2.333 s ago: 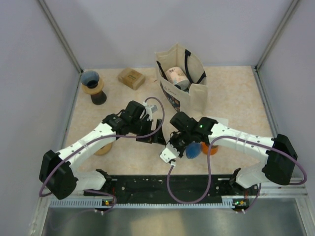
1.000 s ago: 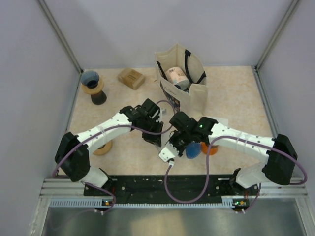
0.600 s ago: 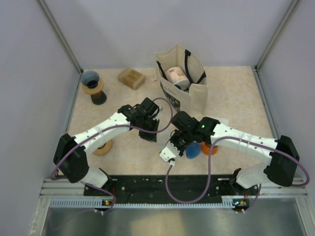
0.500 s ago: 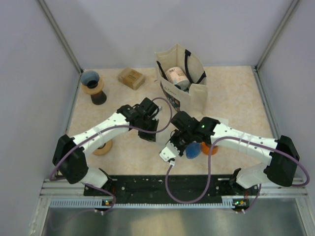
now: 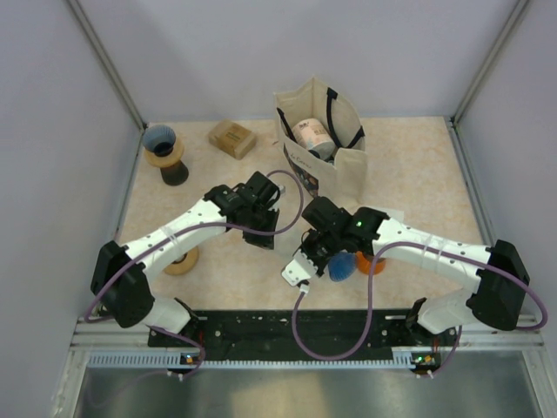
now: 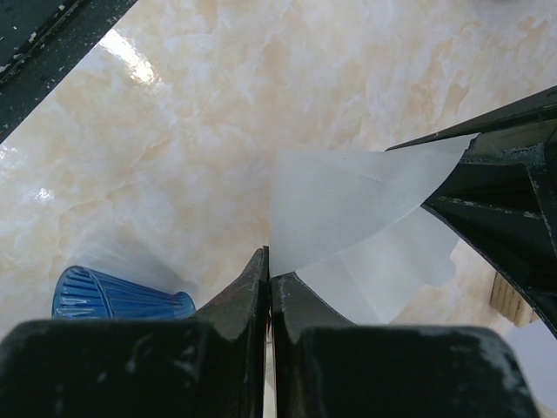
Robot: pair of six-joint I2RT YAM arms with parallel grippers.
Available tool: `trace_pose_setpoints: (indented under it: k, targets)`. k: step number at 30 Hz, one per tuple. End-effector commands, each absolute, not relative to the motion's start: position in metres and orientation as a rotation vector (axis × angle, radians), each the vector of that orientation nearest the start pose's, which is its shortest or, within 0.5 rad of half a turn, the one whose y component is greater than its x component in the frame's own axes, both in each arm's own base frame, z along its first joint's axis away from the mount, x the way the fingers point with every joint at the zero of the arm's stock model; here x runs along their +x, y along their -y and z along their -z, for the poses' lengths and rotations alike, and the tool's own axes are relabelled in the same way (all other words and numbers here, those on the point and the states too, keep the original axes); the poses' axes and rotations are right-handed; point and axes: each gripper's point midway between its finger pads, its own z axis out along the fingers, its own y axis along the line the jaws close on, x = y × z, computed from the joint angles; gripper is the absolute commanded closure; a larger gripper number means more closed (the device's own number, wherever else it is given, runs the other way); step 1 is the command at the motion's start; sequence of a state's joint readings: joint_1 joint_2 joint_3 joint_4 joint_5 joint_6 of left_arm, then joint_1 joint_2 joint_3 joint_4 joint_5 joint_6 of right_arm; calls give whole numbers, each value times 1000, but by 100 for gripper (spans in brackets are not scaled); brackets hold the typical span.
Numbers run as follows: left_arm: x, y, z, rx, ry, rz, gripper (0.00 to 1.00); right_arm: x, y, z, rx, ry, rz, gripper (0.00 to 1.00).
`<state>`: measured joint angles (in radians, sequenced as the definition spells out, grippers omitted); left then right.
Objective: Place the coffee filter in the dripper
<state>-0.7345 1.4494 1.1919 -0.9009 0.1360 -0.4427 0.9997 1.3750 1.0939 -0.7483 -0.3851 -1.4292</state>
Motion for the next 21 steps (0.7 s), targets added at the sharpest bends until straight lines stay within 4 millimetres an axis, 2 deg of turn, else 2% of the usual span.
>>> trace_pose_setpoints:
  k: [1, 4, 9, 10, 11, 12, 14, 15, 16, 17, 18, 19, 20, 21]
  targets:
    - [208, 233, -150, 426, -2722, 483, 83, 157, -308, -154, -2387, -706, -336, 100]
    - [209, 232, -151, 422, -2719, 480, 83, 157, -307, -155, -2385, -703, -334, 100]
    - [209, 239, -155, 428, -2703, 527, 91, 157, -309, -155, -2385, -698, -337, 100]
    - [210, 241, -157, 428, -2692, 544, 94, 158, -309, -155, -2385, -696, -333, 94]
    - [210, 243, -157, 431, -2690, 556, 96, 159, -309, -155, -2384, -697, -326, 82]
    - [210, 243, -158, 429, -2686, 561, 97, 160, -310, -157, -2376, -697, -320, 77]
    - [214, 245, -159, 417, -2671, 561, 98, 166, -317, -165, -2336, -696, -298, 72]
    - [214, 246, -161, 415, -2665, 564, 98, 167, -320, -170, -2319, -682, -287, 60]
    - [215, 245, -161, 410, -2662, 562, 100, 170, -321, -175, -2308, -668, -271, 55]
    - [216, 245, -163, 404, -2656, 556, 100, 173, -324, -182, -2283, -657, -254, 44]
    - [218, 243, -163, 395, -2652, 538, 100, 175, -326, -190, -2261, -645, -235, 41]
    - [221, 241, -165, 379, -2642, 516, 100, 179, -327, -197, -2235, -639, -209, 6]
    - [226, 236, -166, 353, -2631, 476, 100, 182, -329, -210, -2183, -636, -184, 1]
    - [229, 233, -166, 335, -2623, 449, 100, 185, -329, -220, -2144, -629, -158, 1]
